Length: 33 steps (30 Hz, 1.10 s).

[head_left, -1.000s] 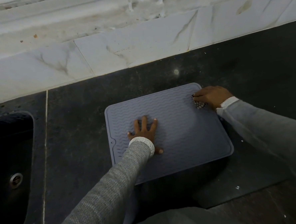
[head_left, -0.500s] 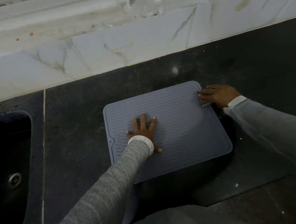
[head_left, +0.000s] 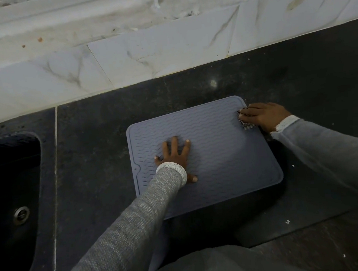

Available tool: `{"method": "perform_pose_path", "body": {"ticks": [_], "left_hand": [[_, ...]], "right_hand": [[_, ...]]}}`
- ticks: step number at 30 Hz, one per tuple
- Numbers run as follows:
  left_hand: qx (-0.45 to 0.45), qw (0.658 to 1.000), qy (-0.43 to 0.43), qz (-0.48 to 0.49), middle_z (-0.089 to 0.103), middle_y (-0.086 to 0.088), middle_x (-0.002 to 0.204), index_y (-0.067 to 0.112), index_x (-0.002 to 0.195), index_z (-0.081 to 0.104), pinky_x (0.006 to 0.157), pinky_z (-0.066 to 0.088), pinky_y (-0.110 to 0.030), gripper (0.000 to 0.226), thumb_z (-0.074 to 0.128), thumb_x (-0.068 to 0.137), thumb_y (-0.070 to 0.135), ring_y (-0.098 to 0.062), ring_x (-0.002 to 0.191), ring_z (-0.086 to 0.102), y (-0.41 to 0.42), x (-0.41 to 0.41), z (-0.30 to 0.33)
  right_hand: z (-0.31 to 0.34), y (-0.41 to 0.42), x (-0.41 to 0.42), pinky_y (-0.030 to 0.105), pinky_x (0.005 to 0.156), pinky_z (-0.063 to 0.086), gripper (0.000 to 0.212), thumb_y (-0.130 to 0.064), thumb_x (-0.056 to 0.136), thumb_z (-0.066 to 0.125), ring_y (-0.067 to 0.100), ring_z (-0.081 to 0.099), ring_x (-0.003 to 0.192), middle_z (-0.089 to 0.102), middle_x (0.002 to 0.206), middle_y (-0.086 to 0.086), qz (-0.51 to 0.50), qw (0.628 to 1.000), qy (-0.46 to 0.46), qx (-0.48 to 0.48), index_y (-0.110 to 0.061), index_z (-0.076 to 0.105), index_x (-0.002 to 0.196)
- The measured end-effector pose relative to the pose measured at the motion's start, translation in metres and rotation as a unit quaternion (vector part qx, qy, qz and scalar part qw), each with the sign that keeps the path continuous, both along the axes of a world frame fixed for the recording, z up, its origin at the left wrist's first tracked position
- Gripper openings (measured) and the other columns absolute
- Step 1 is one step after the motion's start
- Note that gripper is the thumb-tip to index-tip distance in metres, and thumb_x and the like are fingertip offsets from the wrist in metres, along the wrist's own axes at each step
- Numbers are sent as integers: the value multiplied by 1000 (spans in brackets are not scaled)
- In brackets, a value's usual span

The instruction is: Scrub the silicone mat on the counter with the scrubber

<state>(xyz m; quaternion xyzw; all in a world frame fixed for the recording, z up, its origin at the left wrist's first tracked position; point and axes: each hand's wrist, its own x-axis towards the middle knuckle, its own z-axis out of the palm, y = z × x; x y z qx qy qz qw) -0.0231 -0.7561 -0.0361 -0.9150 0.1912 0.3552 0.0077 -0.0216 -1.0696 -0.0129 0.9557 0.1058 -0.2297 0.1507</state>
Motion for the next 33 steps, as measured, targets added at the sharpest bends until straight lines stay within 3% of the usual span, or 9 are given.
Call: {"method": "perform_pose_path", "body": {"ticks": [4, 8, 12, 17, 20, 25, 28, 31, 33], "left_hand": [[-11, 999, -37, 0, -26, -6, 153, 38, 145, -18, 109, 11, -67, 120, 73, 68, 56, -38, 141, -17, 3, -7, 0], [-16, 996, -77, -32, -24, -4, 154, 42, 143, -17, 108, 8, -67, 114, 72, 73, 49, -37, 142, -16, -5, -20, 0], [-19, 998, -50, -27, -14, 0, 155, 41, 146, 2, 108, 15, -65, 98, 72, 77, 36, -36, 143, -5, -16, -23, -1], [-39, 999, 6, -11, -20, 1, 154, 42, 146, 1, 108, 16, -66, 99, 73, 79, 30, -37, 142, -14, -12, -18, -4], [-46, 999, 6, -8, -20, 1, 154, 42, 146, 2, 107, 17, -67, 98, 72, 79, 29, -38, 142, -14, -13, -18, -4], [-40, 999, 6, -9, -20, 0, 154, 41, 146, 2, 106, 18, -68, 97, 72, 79, 30, -39, 141, -15, -14, -17, -2], [-36, 999, 9, -8, -20, 0, 154, 41, 146, 2, 106, 17, -68, 97, 71, 80, 31, -38, 141, -15, -14, -18, -2], [-39, 999, 12, -8, -21, 1, 155, 42, 147, 2, 106, 17, -68, 96, 71, 80, 30, -38, 141, -16, -13, -17, -3], [-38, 999, 15, -8, -21, 1, 155, 41, 147, 2, 107, 16, -68, 97, 71, 80, 30, -38, 141, -17, -13, -16, -3]], "right_hand": [[8, 18, 9, 39, 112, 24, 46, -32, 96, 44, 20, 25, 139, 29, 152, -4, -75, 993, -26, 91, -30, 34, 141], [5, 53, 9, 40, 110, 30, 49, -17, 93, 49, 21, 27, 139, 31, 151, -6, 57, 986, -81, 135, -28, 39, 139], [-11, 72, 3, 39, 113, 24, 51, -22, 96, 44, 19, 19, 142, 19, 155, -10, 121, 990, -39, 64, -33, 28, 143], [-8, 21, -17, 38, 109, 26, 51, -32, 96, 42, 18, 18, 142, 18, 155, -11, 71, 996, -33, 52, -36, 24, 144], [-1, 9, -19, 38, 107, 30, 50, -34, 94, 48, 17, 23, 140, 25, 153, -13, 48, 998, -25, 16, -37, 32, 141], [1, 59, -8, 41, 106, 34, 43, -20, 93, 51, 22, 32, 136, 37, 148, -6, 61, 986, -75, 135, -28, 46, 135], [-10, 89, -5, 40, 112, 26, 48, -23, 93, 50, 20, 25, 139, 29, 152, -8, 99, 989, -41, 100, -28, 38, 140], [-9, 60, -12, 36, 113, 23, 47, -30, 96, 40, 16, 23, 140, 26, 153, -8, 45, 989, -34, 135, -31, 32, 142], [-5, 30, -21, 36, 110, 24, 49, -29, 96, 42, 16, 20, 141, 21, 154, -11, 48, 994, -22, 95, -35, 28, 142]]}}
